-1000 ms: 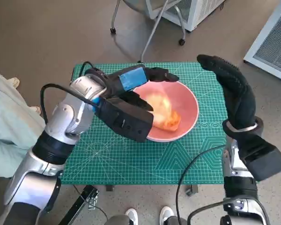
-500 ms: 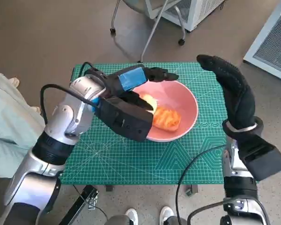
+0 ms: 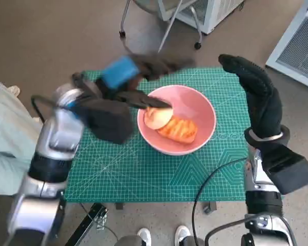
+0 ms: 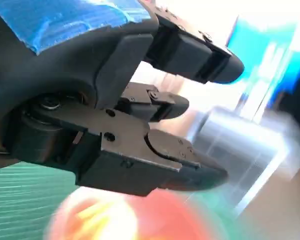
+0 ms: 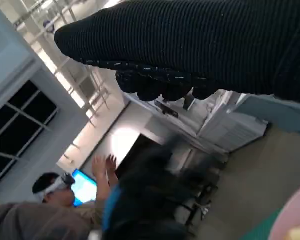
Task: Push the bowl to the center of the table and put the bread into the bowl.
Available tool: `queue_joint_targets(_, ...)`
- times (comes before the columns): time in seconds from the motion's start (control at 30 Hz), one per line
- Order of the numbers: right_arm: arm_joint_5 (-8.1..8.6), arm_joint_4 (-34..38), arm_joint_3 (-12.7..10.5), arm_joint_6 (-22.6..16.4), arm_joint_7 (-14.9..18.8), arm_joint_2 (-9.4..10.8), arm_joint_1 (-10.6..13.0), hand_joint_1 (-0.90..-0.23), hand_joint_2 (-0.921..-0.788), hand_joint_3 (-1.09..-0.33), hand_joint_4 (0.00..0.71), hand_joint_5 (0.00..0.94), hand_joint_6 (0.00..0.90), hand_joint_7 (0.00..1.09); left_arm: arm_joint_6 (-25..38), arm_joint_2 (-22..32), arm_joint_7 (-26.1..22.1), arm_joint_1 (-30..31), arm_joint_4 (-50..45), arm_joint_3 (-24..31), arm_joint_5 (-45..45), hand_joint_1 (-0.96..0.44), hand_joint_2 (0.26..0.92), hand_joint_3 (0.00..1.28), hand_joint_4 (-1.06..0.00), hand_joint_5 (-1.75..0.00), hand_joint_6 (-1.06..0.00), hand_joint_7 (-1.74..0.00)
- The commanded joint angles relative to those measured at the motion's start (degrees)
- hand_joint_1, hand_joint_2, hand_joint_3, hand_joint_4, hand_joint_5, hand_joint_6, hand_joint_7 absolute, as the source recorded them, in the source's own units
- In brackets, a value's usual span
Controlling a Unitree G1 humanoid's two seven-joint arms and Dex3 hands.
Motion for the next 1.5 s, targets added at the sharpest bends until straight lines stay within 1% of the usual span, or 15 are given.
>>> queue_joint_targets(0.03,-1.8,0.6,-0.8,1.2,-3.5,0.5,-0.2,-0.592,-0.921,-0.692,0.36,0.011,0.082,0.75,-3.8,-3.6,8.8,6.0,-2.3,3.5,-2.5,0.0,0.876,0.01,-0.48,-0.02,-0.63,-0.06)
queue_joint_targets(0.1,-2.66,0.2,-0.9,1.5,-5.2,0.9,-0.5,-0.593,-0.921,-0.692,0.368,0.014,0.092,0.73,-5.3,-4.7,12.1,8.7,-4.1,4.7,-2.8,-0.01,0.875,0.0,-0.47,-0.01,-0.62,-0.05)
queue_joint_targets(0.17,-3.32,-0.1,-0.9,1.8,-6.4,1.1,-0.7,-0.594,-0.921,-0.691,0.372,0.014,0.1,0.72,-6.4,-5.5,14.2,11.2,-5.7,5.5,-3.4,-0.02,0.876,0.0,-0.45,0.0,-0.6,-0.05)
queue_joint_targets(0.27,-3.82,-0.4,-0.9,2.2,-7.5,1.2,-1.0,-0.597,-0.921,-0.693,0.376,0.015,0.112,0.71,-7.4,-6.7,15.7,13.7,-7.1,6.3,-4.9,-0.03,0.884,0.01,-0.42,0.0,-0.56,-0.03)
queue_joint_targets(0.33,-3.9,-0.5,-0.8,2.5,-7.8,1.1,-1.2,-0.597,-0.921,-0.694,0.377,0.015,0.115,0.7,-7.8,-7.2,16.3,15.2,-7.7,6.6,-5.7,-0.04,0.891,0.01,-0.4,0.0,-0.54,-0.03)
queue_joint_targets(0.5,-3.28,-0.2,-0.6,3.4,-7.6,1.1,-1.8,-0.599,-0.921,-0.694,0.379,0.015,0.121,0.7,-7.2,-7.8,16.7,17.9,-9.5,6.8,-6.8,-0.05,0.908,0.02,-0.37,0.0,-0.5,-0.01)
queue_joint_targets(0.77,-3.72,0.4,-0.4,4.0,-7.5,0.7,-2.4,-0.596,-0.921,-0.694,0.379,0.013,0.124,0.69,-7.0,-7.9,16.5,18.9,-9.7,7.1,-8.1,-0.06,0.919,0.02,-0.36,0.0,-0.47,0.0)
queue_joint_targets(1.27,-3.69,1.2,-0.1,4.2,-7.1,0.2,-3.0,-0.596,-0.921,-0.693,0.38,0.011,0.11,0.68,-7.2,-8.2,17.7,18.9,-9.3,6.6,-7.6,-0.06,0.92,0.02,-0.37,0.0,-0.46,0.0)
queue_joint_targets(1.4,-3.78,2.0,-0.1,4.3,-6.9,-0.1,-3.7,-0.602,-0.921,-0.697,0.372,0.007,0.109,0.68,-6.9,-9.2,18.5,18.5,-9.3,6.2,-7.3,-0.05,0.921,0.02,-0.37,-0.01,-0.46,0.0)
queue_joint_targets(1.5,-3.7,2.0,0.1,4.6,-6.9,-0.1,-3.7,-0.605,-0.921,-0.7,0.37,0.005,0.109,0.68,-6.8,-9.6,19.1,18.4,-9.4,6.0,-7.1,-0.04,0.921,0.02,-0.37,-0.01,-0.46,0.0)
